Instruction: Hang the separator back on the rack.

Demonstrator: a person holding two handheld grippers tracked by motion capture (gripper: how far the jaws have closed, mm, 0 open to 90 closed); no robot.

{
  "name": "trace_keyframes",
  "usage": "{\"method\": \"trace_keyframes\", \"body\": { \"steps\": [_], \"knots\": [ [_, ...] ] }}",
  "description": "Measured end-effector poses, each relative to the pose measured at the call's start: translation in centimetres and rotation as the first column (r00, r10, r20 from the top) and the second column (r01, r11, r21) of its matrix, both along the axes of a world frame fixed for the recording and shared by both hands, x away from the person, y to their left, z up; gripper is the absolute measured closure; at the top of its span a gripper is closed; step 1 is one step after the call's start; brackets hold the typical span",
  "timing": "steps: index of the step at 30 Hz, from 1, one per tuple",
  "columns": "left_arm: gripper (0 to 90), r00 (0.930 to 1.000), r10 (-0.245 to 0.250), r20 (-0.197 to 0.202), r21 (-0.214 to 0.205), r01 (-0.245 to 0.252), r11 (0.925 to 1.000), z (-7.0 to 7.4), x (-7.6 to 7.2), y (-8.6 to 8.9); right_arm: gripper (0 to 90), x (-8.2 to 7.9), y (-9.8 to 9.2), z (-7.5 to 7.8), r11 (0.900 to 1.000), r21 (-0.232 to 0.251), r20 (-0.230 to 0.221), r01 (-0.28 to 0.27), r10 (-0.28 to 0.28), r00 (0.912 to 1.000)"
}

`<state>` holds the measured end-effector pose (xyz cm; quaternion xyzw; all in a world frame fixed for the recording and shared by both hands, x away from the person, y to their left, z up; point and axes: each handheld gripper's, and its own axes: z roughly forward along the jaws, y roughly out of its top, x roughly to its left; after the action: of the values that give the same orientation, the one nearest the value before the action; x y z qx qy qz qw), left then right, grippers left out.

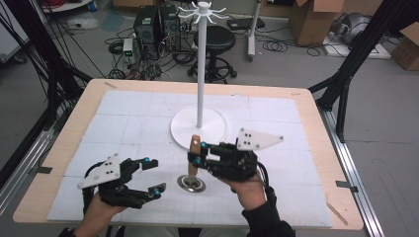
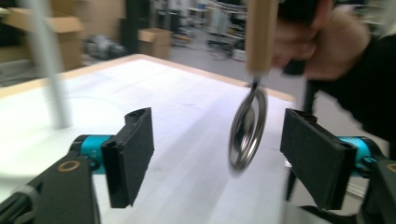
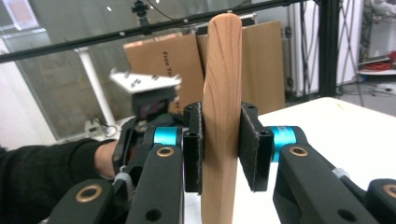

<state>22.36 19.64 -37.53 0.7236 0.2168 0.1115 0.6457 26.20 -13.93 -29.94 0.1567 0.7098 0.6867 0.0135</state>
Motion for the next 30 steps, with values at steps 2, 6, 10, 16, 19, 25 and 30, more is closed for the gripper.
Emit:
{"method": "trace_keyframes", "body": {
  "steps": [2,6,10,16,19,25,30],
  "knots": [
    [23.6,0.9995,0.033,0.005,-0.004,-0.033,0.9995,-0.2,0.2,1.2,72.7,1.2,0.4,1.4,1.0,-0.006,0.014,0.004,-0.004,0.9999],
    [21.3,0.9959,0.09,0.004,-0.017,-0.09,0.9958,-0.8,0.5,2.8,72.6,3.7,1.1,3.9,0.9997,-0.02,0.027,0.014,-0.013,0.9995],
    [21.1,0.989,0.147,0.009,-0.015,-0.147,0.989,-1.3,1.0,3.5,72.6,6.3,1.4,6.1,0.9979,-0.044,0.025,0.048,-0.047,0.9986],
    [21.2,0.9844,0.175,0.015,0.002,-0.175,0.9845,-1.5,1.2,4.0,72.6,9.5,1.3,9.3,0.995,-0.055,0.042,0.083,-0.081,0.9959],
    [21.5,0.9833,0.182,0.013,0.002,-0.182,0.9834,-1.6,1.2,4.3,72.6,10.8,1.6,10.8,0.994,-0.061,0.058,0.091,-0.087,0.9945],
    [23.3,0.9818,0.19,0.004,-0.009,-0.19,0.9817,-1.5,0.9,4.8,72.6,13.3,2.3,13.0,0.9927,-0.056,0.069,0.107,-0.103,0.9923],
    [23.2,0.9785,0.206,0.007,-0.017,-0.206,0.9784,-1.4,0.7,5.2,72.6,14.7,2.5,13.8,0.9899,-0.049,0.052,0.133,-0.13,0.9901]
  ]
}}
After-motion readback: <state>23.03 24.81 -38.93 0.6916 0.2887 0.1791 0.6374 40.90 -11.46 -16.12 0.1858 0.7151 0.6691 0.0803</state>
